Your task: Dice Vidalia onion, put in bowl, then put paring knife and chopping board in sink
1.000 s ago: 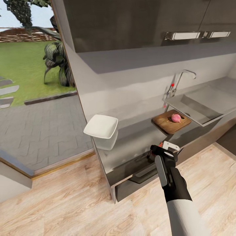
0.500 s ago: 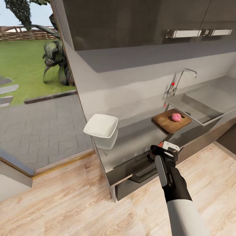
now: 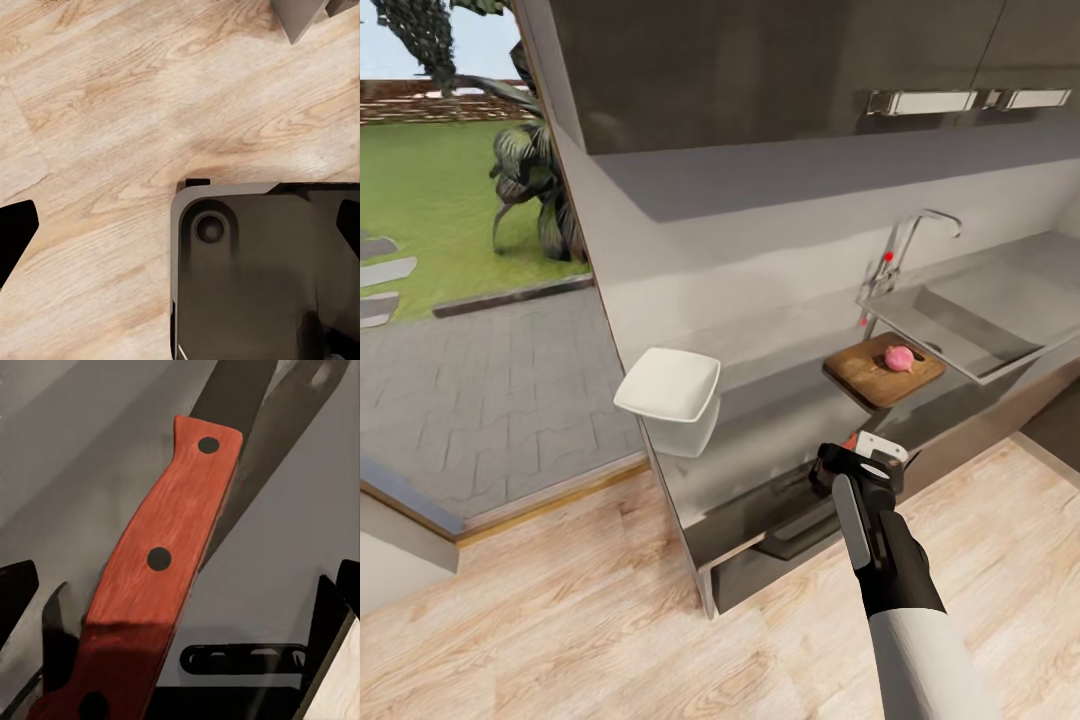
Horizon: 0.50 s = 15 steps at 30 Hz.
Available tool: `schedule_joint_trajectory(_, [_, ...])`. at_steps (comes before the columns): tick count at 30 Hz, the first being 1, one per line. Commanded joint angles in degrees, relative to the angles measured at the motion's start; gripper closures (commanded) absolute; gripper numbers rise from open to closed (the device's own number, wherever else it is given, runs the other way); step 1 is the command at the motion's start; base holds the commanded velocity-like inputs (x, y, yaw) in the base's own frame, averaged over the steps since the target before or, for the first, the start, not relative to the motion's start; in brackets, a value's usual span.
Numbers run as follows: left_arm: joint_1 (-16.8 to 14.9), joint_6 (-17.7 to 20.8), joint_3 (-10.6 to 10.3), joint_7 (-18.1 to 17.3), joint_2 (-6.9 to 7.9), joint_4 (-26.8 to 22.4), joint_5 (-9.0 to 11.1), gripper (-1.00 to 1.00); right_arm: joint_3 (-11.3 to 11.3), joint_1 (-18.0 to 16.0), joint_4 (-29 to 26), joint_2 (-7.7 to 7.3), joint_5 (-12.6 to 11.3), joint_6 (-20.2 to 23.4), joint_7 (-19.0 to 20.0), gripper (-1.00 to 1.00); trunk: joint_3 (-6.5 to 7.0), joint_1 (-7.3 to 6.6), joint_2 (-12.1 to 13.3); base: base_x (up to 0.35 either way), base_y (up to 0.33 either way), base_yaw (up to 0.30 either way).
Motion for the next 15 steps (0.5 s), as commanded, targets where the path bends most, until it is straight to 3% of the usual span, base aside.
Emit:
schedule_joint_trajectory(1, [0.01,-0.11,-0.21,0.22,0.07,-0.06,0.42,-1.0,-0.03,-0.04,-0.04,0.03,-0.6,0.09,-0.41,-1.0,-0.09,0.04,-0.1,0.099,0.025,0.0])
schedule_joint_trajectory(15, [0.01,-0.11,-0.28,0.22,0.07,-0.04,0.43,-1.0,-0.03,-0.04,0.97,0.03,-0.61,-0.06,-0.32,-1.0,-0.09,0.04,-0.1,0.05,0.007,0.0])
